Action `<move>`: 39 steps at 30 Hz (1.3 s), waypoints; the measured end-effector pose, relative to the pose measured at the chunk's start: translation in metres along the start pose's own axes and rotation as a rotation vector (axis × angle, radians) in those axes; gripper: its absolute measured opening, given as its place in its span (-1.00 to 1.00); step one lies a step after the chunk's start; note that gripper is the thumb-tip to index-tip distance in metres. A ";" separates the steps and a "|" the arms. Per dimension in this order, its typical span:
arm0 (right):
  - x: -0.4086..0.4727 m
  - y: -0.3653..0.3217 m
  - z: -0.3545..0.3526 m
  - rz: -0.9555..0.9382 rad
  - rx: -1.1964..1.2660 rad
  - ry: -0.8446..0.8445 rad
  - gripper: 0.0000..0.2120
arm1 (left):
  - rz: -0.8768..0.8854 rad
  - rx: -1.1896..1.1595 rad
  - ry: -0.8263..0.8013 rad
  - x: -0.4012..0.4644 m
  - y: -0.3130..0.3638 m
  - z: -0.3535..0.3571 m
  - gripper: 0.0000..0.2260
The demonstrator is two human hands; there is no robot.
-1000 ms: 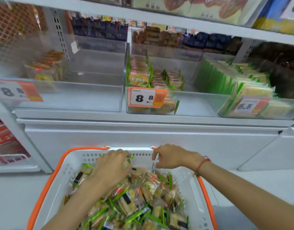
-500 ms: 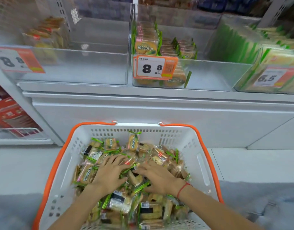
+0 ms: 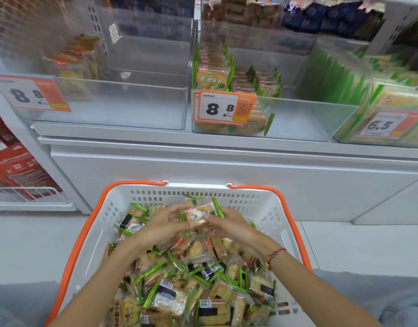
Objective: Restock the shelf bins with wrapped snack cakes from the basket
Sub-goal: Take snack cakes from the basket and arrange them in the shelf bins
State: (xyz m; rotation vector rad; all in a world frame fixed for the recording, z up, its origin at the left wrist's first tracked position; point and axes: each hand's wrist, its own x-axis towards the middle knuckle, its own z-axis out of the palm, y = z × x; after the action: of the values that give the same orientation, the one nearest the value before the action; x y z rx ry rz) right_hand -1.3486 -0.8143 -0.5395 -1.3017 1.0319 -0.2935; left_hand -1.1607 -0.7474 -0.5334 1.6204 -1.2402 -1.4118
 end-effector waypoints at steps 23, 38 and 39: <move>-0.055 -0.233 -0.132 -0.709 -0.742 0.454 -0.80 | 0.734 0.167 0.878 0.032 0.192 -0.060 -0.74; 0.048 -0.246 -0.232 -0.237 -1.163 0.617 -0.64 | 0.430 0.406 0.815 0.064 0.221 -0.073 -0.69; 0.056 -0.245 -0.231 -0.224 -1.150 0.607 -0.62 | 0.426 0.398 0.801 0.063 0.222 -0.073 -0.69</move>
State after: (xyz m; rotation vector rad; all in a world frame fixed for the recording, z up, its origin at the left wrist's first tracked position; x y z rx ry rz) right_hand -1.4062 -1.0774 -0.3300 -2.4650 1.6736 -0.2712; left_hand -1.1435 -0.8899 -0.3388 1.7622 -1.2824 -0.1961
